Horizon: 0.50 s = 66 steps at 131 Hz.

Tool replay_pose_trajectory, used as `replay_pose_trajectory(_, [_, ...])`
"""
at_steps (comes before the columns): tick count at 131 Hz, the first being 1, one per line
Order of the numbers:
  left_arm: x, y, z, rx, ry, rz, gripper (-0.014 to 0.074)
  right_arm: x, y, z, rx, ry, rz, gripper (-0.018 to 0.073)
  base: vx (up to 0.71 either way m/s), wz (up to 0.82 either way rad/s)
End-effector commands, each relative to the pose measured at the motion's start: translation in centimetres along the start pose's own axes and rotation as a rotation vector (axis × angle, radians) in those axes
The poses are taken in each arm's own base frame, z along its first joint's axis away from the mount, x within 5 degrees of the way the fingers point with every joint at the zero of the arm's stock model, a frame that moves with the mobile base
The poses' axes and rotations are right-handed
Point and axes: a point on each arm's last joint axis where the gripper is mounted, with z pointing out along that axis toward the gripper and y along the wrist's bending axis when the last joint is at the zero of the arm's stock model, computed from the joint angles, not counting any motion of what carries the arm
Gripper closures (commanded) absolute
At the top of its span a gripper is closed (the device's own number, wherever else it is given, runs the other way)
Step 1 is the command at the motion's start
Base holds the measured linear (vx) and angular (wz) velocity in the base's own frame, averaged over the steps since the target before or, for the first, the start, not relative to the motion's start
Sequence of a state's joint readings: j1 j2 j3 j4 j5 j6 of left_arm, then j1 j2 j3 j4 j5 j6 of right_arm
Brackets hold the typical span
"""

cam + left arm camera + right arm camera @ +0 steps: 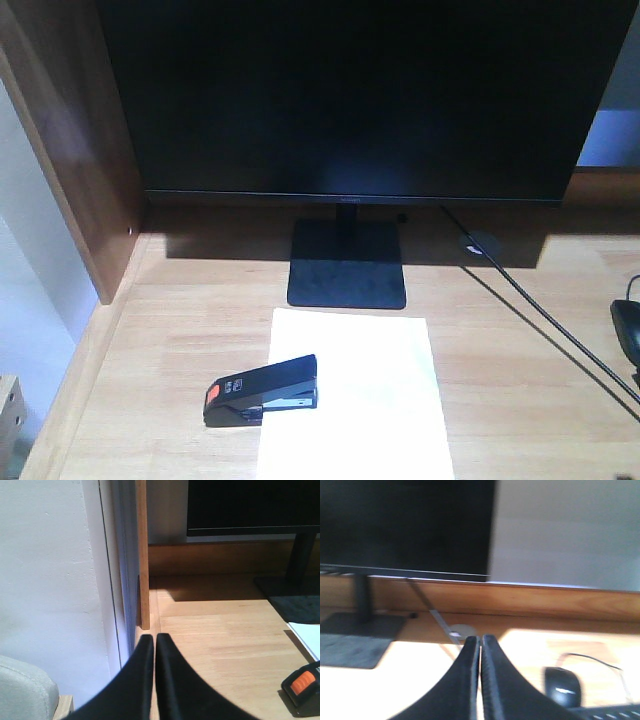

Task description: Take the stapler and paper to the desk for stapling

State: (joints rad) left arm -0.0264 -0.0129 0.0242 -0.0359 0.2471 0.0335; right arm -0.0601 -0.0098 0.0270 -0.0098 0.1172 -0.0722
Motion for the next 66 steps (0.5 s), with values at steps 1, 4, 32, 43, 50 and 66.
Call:
replay_pose_trajectory(1, [-0.36, 0.01, -0.03, -0.001, -0.077, -0.018, 0.0603, -0.68, -0.03, -0.09, 0.004, -0.092, -0.019, 0.0569, 0.0, 0.0])
replay_pose_trajectory(4, [-0.36, 0.01, -0.03, -0.001, -0.077, -0.018, 0.0603, -0.69, 0.01, -0.1, -0.003, -0.093, -0.02, 0.0569, 0.0, 0.0])
replay_pose_trajectory(32, [-0.36, 0.01, -0.03, -0.001, -0.077, -0.018, 0.0603, -0.69, 0.09, -0.1, -0.016, -0.094, -0.024, 0.0569, 0.0, 0.0])
replay_pose_trajectory(43, [-0.36, 0.01, -0.03, -0.001, -0.077, -0.018, 0.0603, -0.69, 0.09, -0.1, -0.016, -0.094, -0.024, 0.0569, 0.0, 0.0])
replay_pose_trajectory(50, [-0.36, 0.01, -0.03, -0.001, -0.077, -0.018, 0.0603, -0.69, 0.09, -0.1, -0.016, -0.094, -0.023, 0.0569, 0.0, 0.0])
replay_pose_trajectory(66, [-0.36, 0.01, -0.03, -0.001, -0.077, -0.018, 0.0603, -0.69, 0.09, -0.1, -0.017, -0.094, -0.019, 0.0569, 0.0, 0.0])
